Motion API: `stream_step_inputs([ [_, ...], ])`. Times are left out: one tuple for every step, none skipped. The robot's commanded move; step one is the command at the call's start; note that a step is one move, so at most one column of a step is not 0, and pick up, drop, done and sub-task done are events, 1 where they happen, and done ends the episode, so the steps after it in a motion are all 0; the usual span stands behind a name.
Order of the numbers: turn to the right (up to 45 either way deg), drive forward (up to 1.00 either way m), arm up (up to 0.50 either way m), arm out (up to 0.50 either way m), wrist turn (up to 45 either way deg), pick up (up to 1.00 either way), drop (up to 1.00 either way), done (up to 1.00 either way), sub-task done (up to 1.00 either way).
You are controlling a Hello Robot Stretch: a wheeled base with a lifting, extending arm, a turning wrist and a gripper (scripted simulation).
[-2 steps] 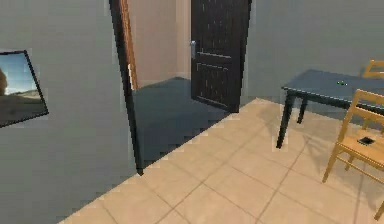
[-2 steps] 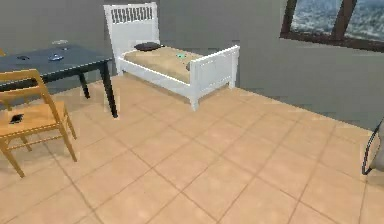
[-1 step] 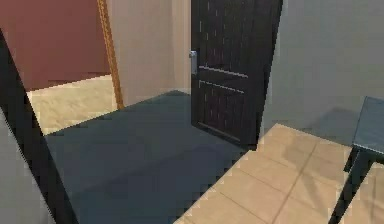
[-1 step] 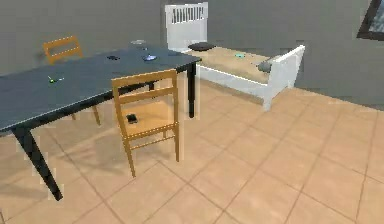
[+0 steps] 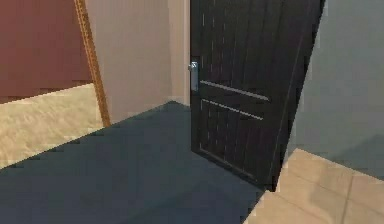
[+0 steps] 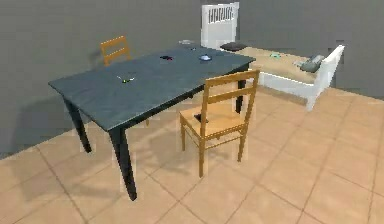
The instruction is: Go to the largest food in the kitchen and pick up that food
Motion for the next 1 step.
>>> stream_step_inputs([
  [12.0, 0.0, 0.0, 0.0, 0.0, 0.0, 0.0, 0.0, 0.0],
])
